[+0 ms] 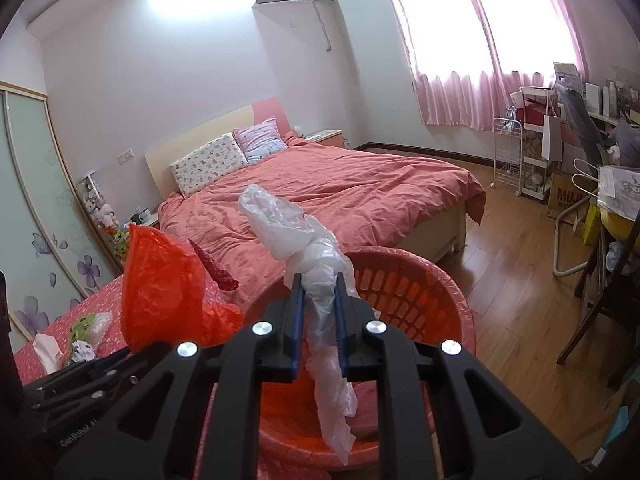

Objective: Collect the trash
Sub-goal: 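Open both tools over the orange basket to drop the red and clear bags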

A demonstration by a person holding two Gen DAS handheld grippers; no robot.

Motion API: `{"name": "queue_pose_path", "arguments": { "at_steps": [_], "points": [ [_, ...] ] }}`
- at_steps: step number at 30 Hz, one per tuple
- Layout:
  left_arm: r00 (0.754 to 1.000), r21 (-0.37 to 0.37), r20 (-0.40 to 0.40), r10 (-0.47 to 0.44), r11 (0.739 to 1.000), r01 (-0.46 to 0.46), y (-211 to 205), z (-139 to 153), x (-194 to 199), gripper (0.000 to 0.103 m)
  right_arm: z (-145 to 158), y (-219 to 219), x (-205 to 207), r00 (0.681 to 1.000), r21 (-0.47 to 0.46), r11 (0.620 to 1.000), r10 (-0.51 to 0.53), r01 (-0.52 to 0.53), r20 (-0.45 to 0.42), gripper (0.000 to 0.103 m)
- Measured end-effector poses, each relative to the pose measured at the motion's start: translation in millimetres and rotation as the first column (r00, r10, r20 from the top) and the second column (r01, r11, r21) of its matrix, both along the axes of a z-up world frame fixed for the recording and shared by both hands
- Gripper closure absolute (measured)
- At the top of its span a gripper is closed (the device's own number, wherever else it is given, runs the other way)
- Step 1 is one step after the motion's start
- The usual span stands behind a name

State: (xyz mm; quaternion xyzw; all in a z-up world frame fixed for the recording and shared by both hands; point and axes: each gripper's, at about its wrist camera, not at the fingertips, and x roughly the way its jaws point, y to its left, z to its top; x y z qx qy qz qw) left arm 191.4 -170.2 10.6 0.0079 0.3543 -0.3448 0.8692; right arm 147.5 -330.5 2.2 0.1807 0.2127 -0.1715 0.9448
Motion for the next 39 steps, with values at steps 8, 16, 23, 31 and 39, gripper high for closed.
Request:
{"name": "queue_pose_path", "arguments": {
  "at_steps": [8, 16, 23, 31, 39],
  "points": [
    [0.999, 0.004, -0.028, -0.019, 1.000, 0.019, -17, -9, 6, 0.069, -6, -14, 6, 1.000, 0.019, 1.000, -0.011, 0.011, 0.004, 0.088],
    [0.999, 0.021, -0.050, 0.004, 1.000, -0.003, -20, -18, 12, 0.053, -13, -21, 14, 1.000, 0.045, 0.999, -0.010, 0.009, 0.013, 0.076],
    [0.996, 0.038, -0.075, 0.051, 0.998, -0.049, -6, -26, 17, 0.039, -20, -19, 12, 1.000, 0.030, 0.999, -0.016, 0.016, 0.001, 0.055],
    [0.991, 0.083, -0.048, 0.125, 0.989, -0.121, 23, -26, 17, 0.039, -22, -8, 9, 1.000, 0.004, 1.000, -0.011, 0.011, -0.024, 0.051],
    [0.961, 0.123, -0.001, 0.275, 0.954, -0.273, 104, -19, 23, 0.039, -21, 14, 16, 0.998, -0.005, 0.999, 0.041, -0.041, -0.050, 0.051]
  ]
}}
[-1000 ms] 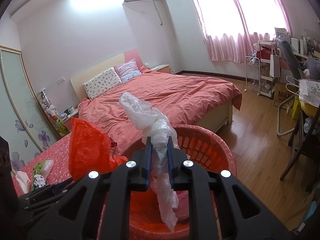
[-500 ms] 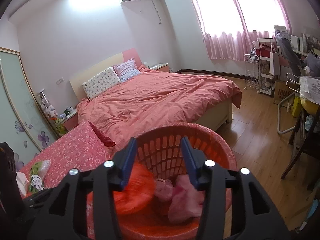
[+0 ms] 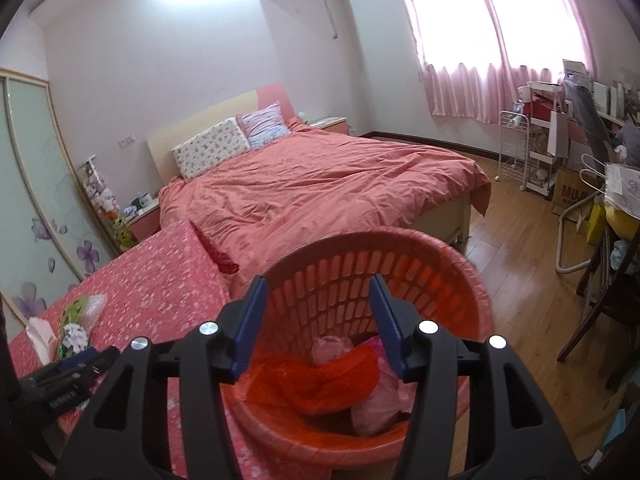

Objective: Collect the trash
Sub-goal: 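Return to the pile and grasp the white tissue with the left tool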

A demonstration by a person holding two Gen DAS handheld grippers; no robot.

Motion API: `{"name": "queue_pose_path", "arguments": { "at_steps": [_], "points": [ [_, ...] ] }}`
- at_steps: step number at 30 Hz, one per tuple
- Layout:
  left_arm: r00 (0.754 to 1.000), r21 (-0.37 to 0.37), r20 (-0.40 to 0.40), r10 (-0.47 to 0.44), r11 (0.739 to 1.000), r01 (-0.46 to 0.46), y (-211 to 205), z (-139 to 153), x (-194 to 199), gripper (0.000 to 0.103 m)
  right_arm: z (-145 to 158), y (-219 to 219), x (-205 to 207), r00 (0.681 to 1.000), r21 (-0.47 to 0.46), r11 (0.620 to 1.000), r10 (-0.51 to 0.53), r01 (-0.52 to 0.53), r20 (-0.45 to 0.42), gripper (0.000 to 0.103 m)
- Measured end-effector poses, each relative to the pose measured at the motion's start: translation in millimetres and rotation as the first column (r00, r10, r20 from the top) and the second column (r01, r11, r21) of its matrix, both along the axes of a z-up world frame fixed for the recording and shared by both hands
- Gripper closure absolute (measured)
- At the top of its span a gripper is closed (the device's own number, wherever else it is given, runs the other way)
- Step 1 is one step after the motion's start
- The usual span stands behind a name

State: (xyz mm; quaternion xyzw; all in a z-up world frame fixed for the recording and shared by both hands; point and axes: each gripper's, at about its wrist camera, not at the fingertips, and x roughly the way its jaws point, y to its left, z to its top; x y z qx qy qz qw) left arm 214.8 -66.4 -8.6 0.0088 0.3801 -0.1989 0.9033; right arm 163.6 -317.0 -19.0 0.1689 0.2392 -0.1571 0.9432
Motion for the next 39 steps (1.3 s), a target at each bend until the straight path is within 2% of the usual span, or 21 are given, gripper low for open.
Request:
{"name": "queue_pose_path", "arguments": {
  "at_steps": [5, 8, 11, 14, 15, 17, 24, 27, 30, 32, 34, 36, 39],
  "points": [
    [0.990, 0.007, 0.037, 0.135, 0.991, -0.136, 68, 12, 3, 0.038, 1, 32, 9, 0.998, -0.014, 0.998, 0.062, -0.062, -0.015, 0.051],
    [0.968, 0.022, 0.079, 0.238, 0.970, -0.241, 115, 20, 4, 0.035, 2, 54, 16, 0.994, -0.025, 0.994, 0.104, -0.104, -0.026, 0.050],
    [0.932, 0.030, 0.100, 0.348, 0.935, -0.353, 164, 25, 9, 0.035, 1, 77, 24, 0.988, -0.030, 0.989, 0.147, -0.148, -0.037, 0.050],
    [0.885, 0.036, 0.102, 0.454, 0.888, -0.459, 208, 24, 15, 0.035, -1, 100, 33, 0.981, -0.035, 0.981, 0.187, -0.189, -0.050, 0.050],
    [0.869, 0.038, 0.096, 0.485, 0.871, -0.490, 222, 22, 20, 0.034, -2, 110, 36, 0.977, -0.036, 0.978, 0.204, -0.206, -0.056, 0.050],
    [0.854, 0.034, 0.059, 0.517, 0.854, -0.519, 241, 13, 31, 0.034, -3, 124, 40, 0.972, -0.038, 0.973, 0.226, -0.229, -0.065, 0.049],
    [0.843, 0.025, -0.033, 0.536, 0.844, -0.536, 257, -10, 70, 0.034, -8, 168, 56, 0.951, -0.055, 0.953, 0.290, -0.297, -0.106, 0.049],
    [0.843, 0.029, -0.044, 0.537, 0.844, -0.536, 262, -15, 78, 0.034, -9, 180, 59, 0.943, -0.071, 0.946, 0.307, -0.318, -0.126, 0.049],
    [0.832, 0.027, -0.071, 0.550, 0.835, -0.550, 266, -24, 86, 0.036, -12, 189, 64, 0.936, -0.078, 0.939, 0.323, -0.335, -0.141, 0.049],
    [0.829, 0.025, -0.086, 0.552, 0.833, -0.552, 268, -29, 89, 0.054, -12, 197, 66, 0.931, -0.083, 0.933, 0.335, -0.349, -0.147, 0.049],
    [0.838, 0.003, -0.100, 0.536, 0.842, -0.539, 272, -32, 90, 0.065, -12, 204, 68, 0.925, -0.085, 0.928, 0.348, -0.363, -0.149, 0.049],
    [0.842, 0.005, -0.084, 0.533, 0.845, -0.535, 272, -30, 87, 0.071, -11, 212, 71, 0.918, -0.084, 0.920, 0.367, -0.382, -0.150, 0.049],
    [0.844, 0.005, -0.062, 0.533, 0.846, -0.533, 278, -27, 80, 0.073, -9, 224, 77, 0.906, -0.074, 0.909, 0.397, -0.410, -0.147, 0.049]
  ]
}}
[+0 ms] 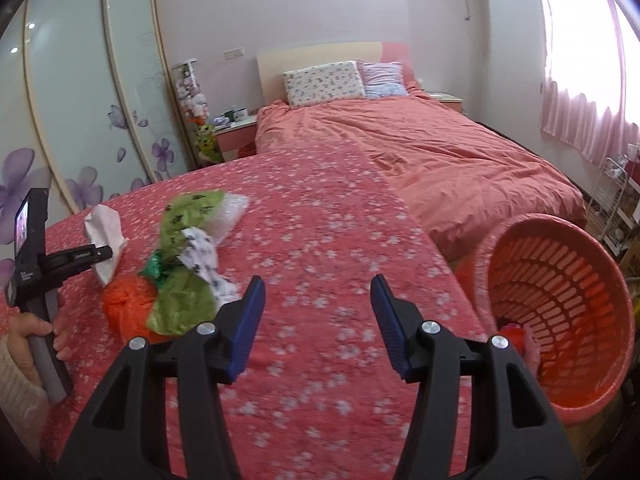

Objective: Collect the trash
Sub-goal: 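Return to the pile and grasp the white tissue with the left tool, then grasp the white patterned bag with the right tool while the left tool holds the tissue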

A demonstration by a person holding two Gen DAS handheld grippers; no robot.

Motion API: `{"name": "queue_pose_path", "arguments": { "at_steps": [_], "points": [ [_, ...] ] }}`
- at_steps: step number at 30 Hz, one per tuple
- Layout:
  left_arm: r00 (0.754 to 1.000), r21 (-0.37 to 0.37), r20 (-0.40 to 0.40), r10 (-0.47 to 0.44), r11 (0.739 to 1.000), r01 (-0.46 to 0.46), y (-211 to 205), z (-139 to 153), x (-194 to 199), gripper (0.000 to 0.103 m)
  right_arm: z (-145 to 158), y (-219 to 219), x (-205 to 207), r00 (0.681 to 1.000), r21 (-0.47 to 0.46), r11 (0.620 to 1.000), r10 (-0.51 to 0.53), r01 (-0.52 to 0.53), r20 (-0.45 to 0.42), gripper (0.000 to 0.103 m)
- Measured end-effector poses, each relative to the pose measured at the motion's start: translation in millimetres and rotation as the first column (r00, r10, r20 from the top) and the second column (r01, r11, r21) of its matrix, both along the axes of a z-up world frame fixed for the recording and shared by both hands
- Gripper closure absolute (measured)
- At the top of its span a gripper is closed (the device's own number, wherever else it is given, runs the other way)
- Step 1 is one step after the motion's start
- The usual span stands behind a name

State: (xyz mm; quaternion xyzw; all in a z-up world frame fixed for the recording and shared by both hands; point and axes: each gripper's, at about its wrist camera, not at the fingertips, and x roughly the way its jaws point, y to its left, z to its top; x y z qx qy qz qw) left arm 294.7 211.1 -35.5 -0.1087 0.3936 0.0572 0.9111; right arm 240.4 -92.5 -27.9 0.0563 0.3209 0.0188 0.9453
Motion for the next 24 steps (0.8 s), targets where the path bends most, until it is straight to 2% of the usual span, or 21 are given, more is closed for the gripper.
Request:
{"name": "queue_pose_path", "arguments": {
  "at_steps": [5, 7, 9, 12, 17, 19, 23, 24],
  "points": [
    [1.000, 0.014, 0.030, 0.007, 1.000, -0.007, 14, 10, -17, 0.073, 4, 28, 11, 0.997, 0.019, 0.997, 0.074, -0.074, 0.000, 0.050],
    [0.999, 0.024, 0.037, 0.010, 1.000, -0.011, 21, 13, -25, 0.073, 6, 42, 15, 0.994, 0.021, 0.994, 0.108, -0.108, 0.001, 0.054],
    [0.999, 0.023, 0.043, 0.015, 1.000, -0.016, 29, 16, -32, 0.073, 5, 56, 21, 0.990, 0.014, 0.990, 0.138, -0.138, -0.006, 0.062],
    [0.999, 0.017, 0.047, 0.022, 1.000, -0.023, 40, 19, -43, 0.073, -2, 73, 37, 0.986, 0.022, 0.987, 0.160, -0.160, -0.042, 0.068],
    [0.998, 0.012, 0.056, 0.021, 1.000, -0.021, 48, 22, -54, 0.073, -13, 91, 53, 0.981, 0.016, 0.984, 0.179, -0.178, -0.081, 0.072],
    [0.998, 0.015, 0.058, 0.016, 1.000, -0.017, 49, 23, -54, 0.073, -18, 96, 59, 0.979, -0.003, 0.984, 0.180, -0.181, -0.092, 0.078],
    [0.998, 0.022, 0.061, 0.002, 1.000, -0.003, 43, 24, -59, 0.073, -29, 95, 72, 0.981, -0.037, 0.987, 0.149, -0.155, -0.124, 0.100],
    [0.998, 0.021, 0.061, -0.002, 1.000, 0.001, 42, 24, -59, 0.073, -28, 90, 73, 0.984, -0.040, 0.990, 0.132, -0.138, -0.119, 0.101]
  ]
}}
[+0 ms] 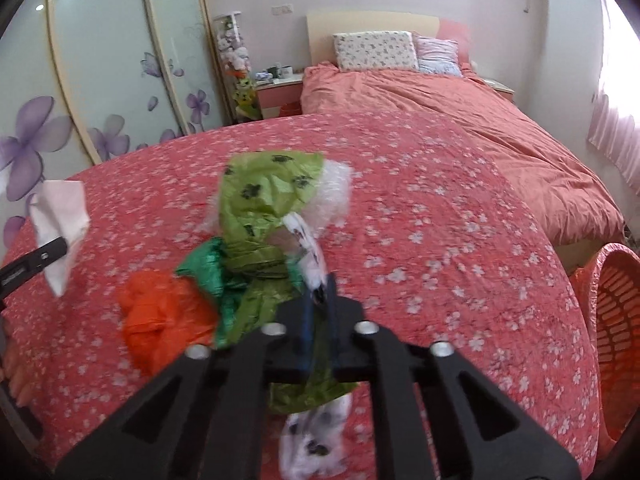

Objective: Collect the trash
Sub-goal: 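Grasp the white patterned bag with the right tool while the left tool holds the tissue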

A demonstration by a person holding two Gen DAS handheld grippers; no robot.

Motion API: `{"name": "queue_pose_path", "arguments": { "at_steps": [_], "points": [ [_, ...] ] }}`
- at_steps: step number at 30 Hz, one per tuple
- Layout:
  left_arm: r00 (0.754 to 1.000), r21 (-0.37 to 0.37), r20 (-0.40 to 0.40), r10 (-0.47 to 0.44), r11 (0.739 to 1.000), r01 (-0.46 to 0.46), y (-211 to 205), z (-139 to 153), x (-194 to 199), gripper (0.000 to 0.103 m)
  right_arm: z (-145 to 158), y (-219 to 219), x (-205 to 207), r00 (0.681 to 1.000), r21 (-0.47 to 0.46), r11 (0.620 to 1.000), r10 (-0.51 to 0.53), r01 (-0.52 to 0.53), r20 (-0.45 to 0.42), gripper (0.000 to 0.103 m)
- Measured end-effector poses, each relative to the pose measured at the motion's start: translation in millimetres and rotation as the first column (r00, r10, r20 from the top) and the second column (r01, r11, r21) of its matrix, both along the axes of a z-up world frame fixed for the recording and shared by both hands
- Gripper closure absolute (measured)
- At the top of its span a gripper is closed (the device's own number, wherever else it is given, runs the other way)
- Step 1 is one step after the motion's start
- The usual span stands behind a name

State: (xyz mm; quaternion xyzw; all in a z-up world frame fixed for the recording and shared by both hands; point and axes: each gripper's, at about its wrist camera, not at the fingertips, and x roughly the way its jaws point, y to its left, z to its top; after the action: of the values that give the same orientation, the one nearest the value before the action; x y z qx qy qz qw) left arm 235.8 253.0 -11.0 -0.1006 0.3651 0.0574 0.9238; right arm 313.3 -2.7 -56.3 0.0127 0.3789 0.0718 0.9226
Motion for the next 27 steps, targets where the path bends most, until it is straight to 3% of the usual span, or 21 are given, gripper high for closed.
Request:
{"name": "queue_pose_path", "arguments": {
  "at_steps": [12, 27],
  "points": [
    [0.995, 0.015, 0.028, -0.096, 0.995, 0.096, -47, 16, -4, 0.073, 45, -80, -38, 0.979, 0.071, 0.987, -0.152, 0.143, 0.136, 0.101],
    [0.959, 0.026, 0.066, -0.277, 0.961, 0.276, -136, 42, -20, 0.073, 74, -125, -93, 0.953, 0.079, 0.979, -0.203, 0.190, 0.226, 0.101]
  ]
}}
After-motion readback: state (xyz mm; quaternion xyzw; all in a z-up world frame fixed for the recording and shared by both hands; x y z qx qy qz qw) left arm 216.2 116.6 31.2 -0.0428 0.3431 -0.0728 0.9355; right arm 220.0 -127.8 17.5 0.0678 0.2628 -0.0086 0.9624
